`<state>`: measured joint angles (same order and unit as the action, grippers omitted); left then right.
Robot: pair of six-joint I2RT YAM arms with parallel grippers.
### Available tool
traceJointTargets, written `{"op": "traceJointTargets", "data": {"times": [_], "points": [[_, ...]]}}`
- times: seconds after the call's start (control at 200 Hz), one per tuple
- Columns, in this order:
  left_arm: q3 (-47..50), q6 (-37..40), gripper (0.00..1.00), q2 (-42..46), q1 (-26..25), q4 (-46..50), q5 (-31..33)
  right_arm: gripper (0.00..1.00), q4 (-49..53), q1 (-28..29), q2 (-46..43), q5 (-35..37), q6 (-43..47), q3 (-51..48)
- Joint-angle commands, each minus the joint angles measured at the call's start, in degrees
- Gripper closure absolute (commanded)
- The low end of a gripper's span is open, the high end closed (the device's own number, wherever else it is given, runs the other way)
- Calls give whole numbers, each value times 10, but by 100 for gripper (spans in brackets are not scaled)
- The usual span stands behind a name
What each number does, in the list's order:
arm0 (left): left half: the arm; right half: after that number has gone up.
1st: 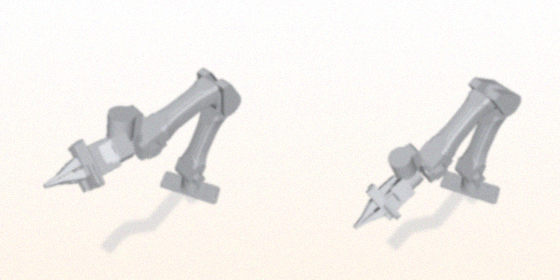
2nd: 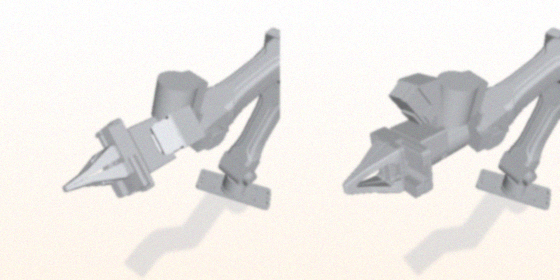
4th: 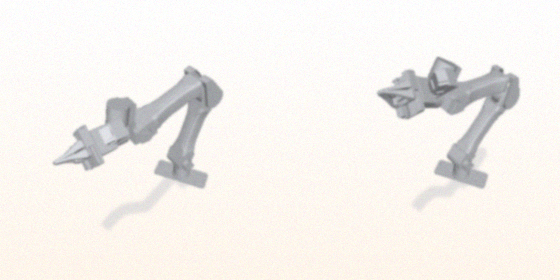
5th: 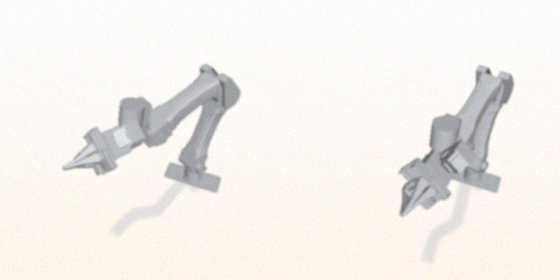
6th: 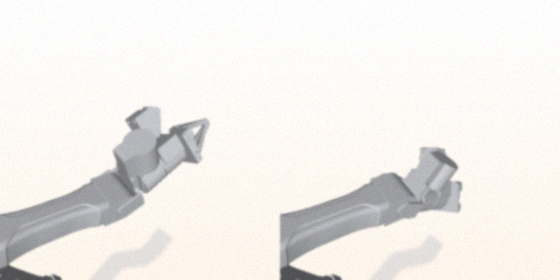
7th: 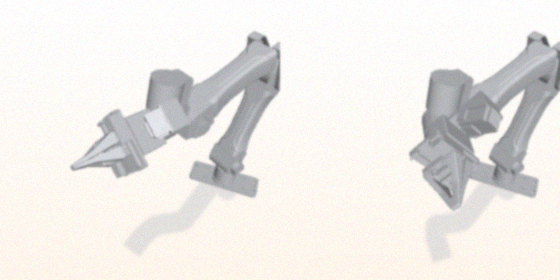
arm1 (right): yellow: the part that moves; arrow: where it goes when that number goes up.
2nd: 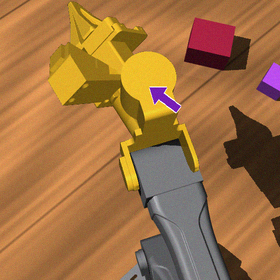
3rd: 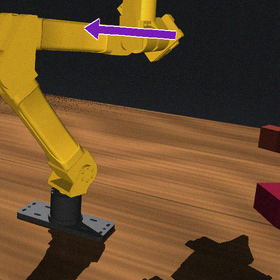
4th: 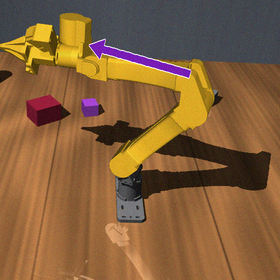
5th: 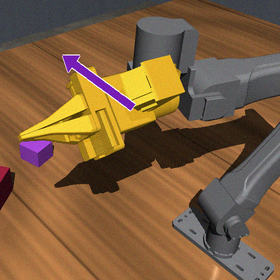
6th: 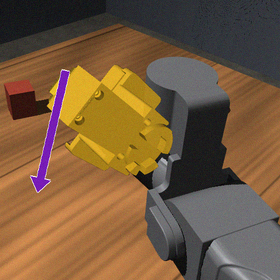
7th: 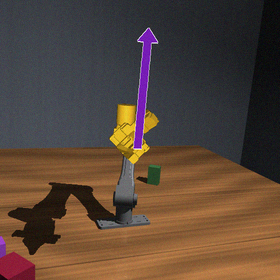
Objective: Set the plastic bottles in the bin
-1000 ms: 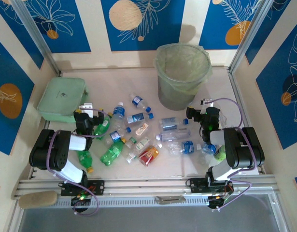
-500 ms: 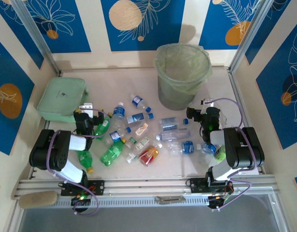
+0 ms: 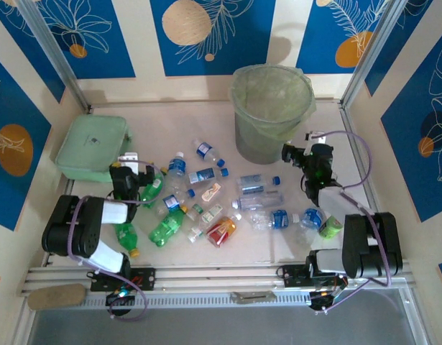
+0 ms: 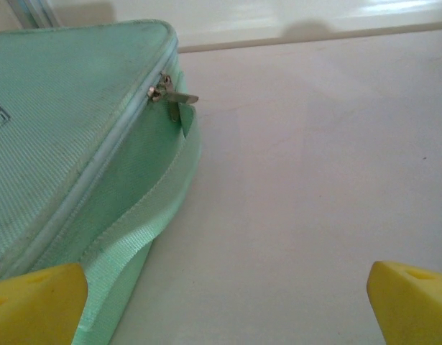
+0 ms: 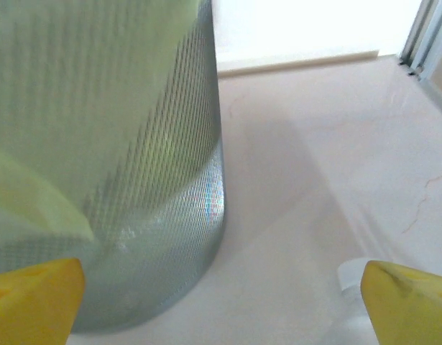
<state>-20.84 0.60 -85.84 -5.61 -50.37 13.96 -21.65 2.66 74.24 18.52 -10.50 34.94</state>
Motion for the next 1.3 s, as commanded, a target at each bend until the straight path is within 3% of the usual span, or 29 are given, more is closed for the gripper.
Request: {"op": "traceJointTargets", "data": {"times": [0.0,0.08,0.24,0.325,0.415,0.505,0.86,0.995,1.296], "points": [[-46,12,0,70,-10,121,27,0,188,6,-41,35,-59,62],[-70,-12,0,119,-14,174,37,0,313,7,-54,35,-114,113],[-129,-109,0,195,-19,306,-47,1,523,7,-64,27,-172,191],[-151,-148,0,217,-28,359,-108,1,581,4,-70,15,-160,211],[-144,-185,0,246,-54,378,-133,4,622,-3,-64,-12,-118,228],[-121,-222,0,271,-86,377,-156,4,658,-13,-40,4,-100,240],[-79,-278,0,249,-197,298,-237,4,634,-68,105,52,-81,280],[-81,-278,0,216,-218,275,-260,6,637,-93,156,51,-63,308],[-72,-285,0,202,-237,252,-244,15,619,-121,225,11,-38,323]]}}
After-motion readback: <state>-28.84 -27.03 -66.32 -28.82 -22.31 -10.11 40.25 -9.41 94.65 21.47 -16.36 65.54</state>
